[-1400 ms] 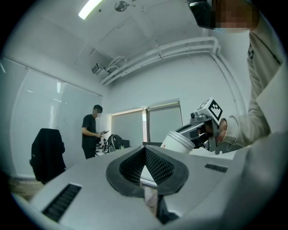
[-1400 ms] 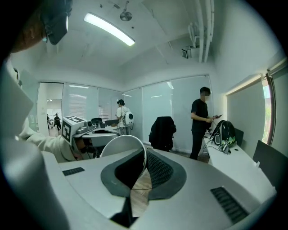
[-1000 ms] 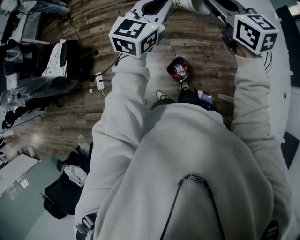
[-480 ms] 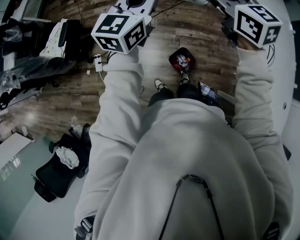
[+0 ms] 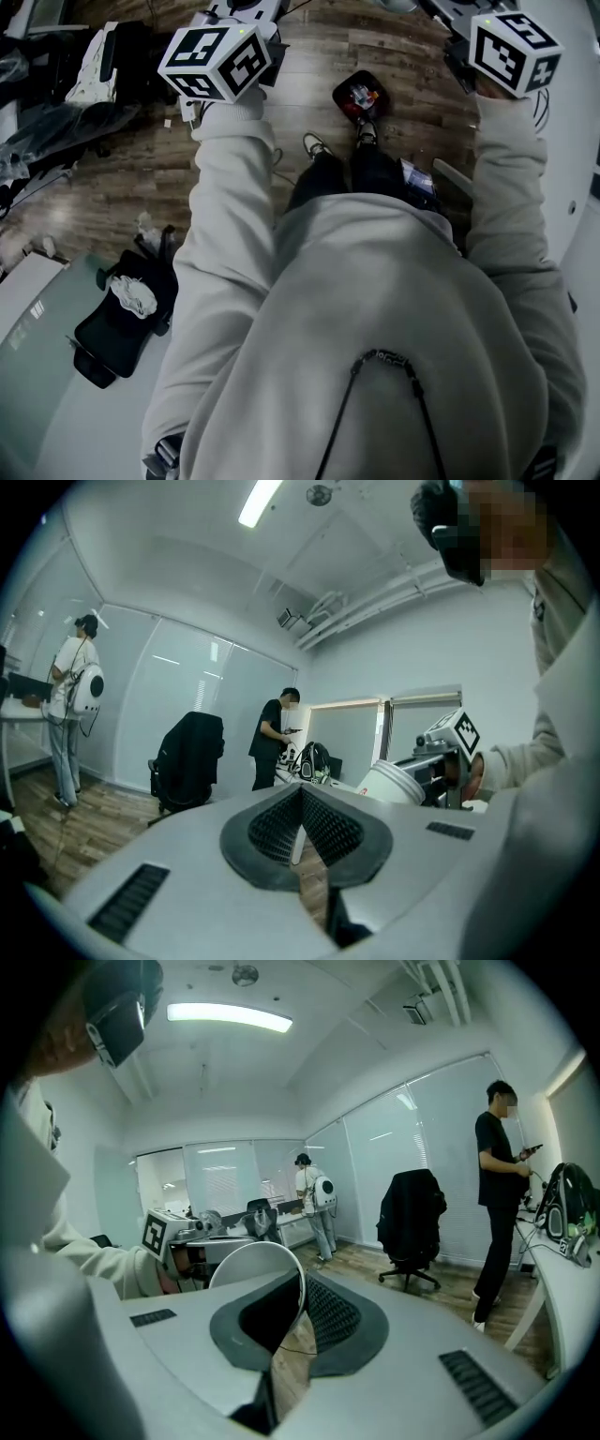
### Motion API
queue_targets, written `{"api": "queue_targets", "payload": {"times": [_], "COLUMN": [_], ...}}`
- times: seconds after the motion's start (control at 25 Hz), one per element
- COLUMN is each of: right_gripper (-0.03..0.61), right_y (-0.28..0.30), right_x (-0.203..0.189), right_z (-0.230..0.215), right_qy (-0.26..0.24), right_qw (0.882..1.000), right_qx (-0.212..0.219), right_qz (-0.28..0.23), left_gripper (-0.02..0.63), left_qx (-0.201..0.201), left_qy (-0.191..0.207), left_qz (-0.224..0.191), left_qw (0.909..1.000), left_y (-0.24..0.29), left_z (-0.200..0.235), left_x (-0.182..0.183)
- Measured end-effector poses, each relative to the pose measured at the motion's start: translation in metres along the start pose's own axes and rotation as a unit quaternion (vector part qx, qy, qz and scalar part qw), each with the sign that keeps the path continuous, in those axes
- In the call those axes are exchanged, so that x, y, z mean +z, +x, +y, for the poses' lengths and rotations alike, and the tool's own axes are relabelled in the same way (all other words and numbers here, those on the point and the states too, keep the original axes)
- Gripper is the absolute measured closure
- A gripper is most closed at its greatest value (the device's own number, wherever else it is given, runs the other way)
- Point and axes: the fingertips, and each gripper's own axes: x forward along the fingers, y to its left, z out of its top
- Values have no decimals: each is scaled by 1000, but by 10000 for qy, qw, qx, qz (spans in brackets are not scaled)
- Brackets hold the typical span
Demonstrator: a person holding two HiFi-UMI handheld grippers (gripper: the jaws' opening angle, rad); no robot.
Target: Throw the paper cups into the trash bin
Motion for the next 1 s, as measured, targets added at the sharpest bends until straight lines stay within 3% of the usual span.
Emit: {"api": "queue_targets", "payload": {"times": [0.6,0.76,1.0], "right_gripper": [538,538,538], "right_y": [56,64,71], "right_x": [-152,-197,-291], "right_z": [-15,-7,-10], "right_qy": [492,911,1121], "right_qw": [9940,9900,9872], "right_qx": [826,1005,909], "right_qz": [531,390,678], "left_gripper": [617,617,617], "left_qx": [74,45,-125], "left_qy": [-443,-605,-856], "left_qz": [825,921,1140], "left_qw": [9956,9939,9897], "left_y": [33,37,47], "left_z": [26,29,27], "left_x": [-162,-208,-289]}}
